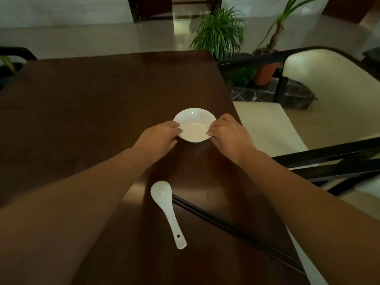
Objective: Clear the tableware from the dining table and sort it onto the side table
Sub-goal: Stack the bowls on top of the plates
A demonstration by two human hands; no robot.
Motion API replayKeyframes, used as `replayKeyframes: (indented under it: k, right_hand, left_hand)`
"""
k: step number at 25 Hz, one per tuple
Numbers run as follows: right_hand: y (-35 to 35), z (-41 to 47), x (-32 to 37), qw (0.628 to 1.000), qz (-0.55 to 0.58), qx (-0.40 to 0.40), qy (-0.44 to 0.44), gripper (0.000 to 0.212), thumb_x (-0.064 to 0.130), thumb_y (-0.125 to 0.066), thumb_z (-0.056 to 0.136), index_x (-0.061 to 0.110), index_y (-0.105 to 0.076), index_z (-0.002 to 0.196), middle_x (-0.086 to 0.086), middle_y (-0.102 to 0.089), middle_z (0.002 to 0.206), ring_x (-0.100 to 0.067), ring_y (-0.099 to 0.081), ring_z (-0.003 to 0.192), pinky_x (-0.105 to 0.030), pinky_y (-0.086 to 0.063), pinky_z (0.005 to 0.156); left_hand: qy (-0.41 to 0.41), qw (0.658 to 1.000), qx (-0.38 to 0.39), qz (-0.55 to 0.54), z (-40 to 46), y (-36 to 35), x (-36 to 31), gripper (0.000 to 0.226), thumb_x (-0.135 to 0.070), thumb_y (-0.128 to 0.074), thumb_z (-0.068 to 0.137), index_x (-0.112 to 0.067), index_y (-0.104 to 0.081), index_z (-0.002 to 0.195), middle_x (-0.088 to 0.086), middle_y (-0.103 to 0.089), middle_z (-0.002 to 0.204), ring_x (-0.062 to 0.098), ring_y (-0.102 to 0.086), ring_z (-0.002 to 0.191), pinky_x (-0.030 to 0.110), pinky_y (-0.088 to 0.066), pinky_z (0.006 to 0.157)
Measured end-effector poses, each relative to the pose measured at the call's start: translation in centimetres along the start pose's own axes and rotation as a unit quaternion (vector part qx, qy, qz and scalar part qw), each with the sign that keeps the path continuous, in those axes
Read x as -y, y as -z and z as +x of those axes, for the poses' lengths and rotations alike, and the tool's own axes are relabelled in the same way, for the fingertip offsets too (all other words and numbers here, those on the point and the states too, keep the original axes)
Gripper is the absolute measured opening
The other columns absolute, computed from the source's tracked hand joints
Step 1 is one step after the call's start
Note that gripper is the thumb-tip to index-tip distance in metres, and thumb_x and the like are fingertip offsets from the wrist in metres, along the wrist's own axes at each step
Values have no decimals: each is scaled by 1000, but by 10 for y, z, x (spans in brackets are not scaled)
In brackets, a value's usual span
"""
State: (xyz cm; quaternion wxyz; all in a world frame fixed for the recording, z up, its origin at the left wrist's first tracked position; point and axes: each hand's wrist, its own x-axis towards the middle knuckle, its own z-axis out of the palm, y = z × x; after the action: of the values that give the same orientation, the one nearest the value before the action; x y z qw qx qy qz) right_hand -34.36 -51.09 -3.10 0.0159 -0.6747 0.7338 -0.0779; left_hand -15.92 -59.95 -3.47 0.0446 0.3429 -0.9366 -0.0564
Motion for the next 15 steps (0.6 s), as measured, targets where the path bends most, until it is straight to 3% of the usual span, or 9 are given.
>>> replayKeyframes:
  k: [3,8,11,13,14,15]
  right_hand:
    - [-6,-9,3,999,10,-35,1,31,14,-57,87,12,-62,118,-9,-57,121,-25,-56,107,-36,-52,88]
    - [-13,-42,22,991,69,-117,0,24,14,-66,82,11,-69,106,-11,-58,123,-23,-57,110,-35,-54,87]
    - [-10,-62,50,976,133,-171,-11,29,10,-68,79,14,-67,108,-6,-57,122,-15,-55,108,-19,-45,87]
    - [0,-76,74,946,258,-177,-81,42,5,-62,81,19,-58,120,1,-53,119,-2,-53,99,-3,-41,82]
    - [7,-83,87,909,360,-156,-140,42,5,-58,83,22,-55,122,4,-54,116,0,-56,92,-3,-45,76]
    - [17,-91,104,845,484,-115,-196,36,7,-53,86,24,-56,118,4,-58,112,-2,-61,86,-9,-51,72]
  left_hand:
    - [16,996,-58,-61,-3,-7,-5,30,-13,-55,90,-7,-61,119,11,-60,128,24,-53,119,33,-37,104]
    - [-20,986,-142,-83,-47,0,-5,24,-6,-64,82,-2,-68,106,17,-70,109,31,-65,101,37,-46,94]
    - [-18,982,-169,-85,-89,14,-3,24,-2,-71,76,-1,-70,100,17,-72,103,30,-69,95,38,-46,91]
    - [-28,978,-192,-83,-120,29,-3,26,1,-75,70,0,-71,95,17,-73,97,29,-70,89,39,-48,87]
    - [-33,976,-201,-81,-136,38,-5,27,2,-77,68,0,-72,94,17,-73,95,28,-71,87,40,-49,85]
    - [-37,974,-208,-78,-155,49,-5,27,2,-78,66,0,-72,93,16,-74,94,28,-71,85,40,-50,84]
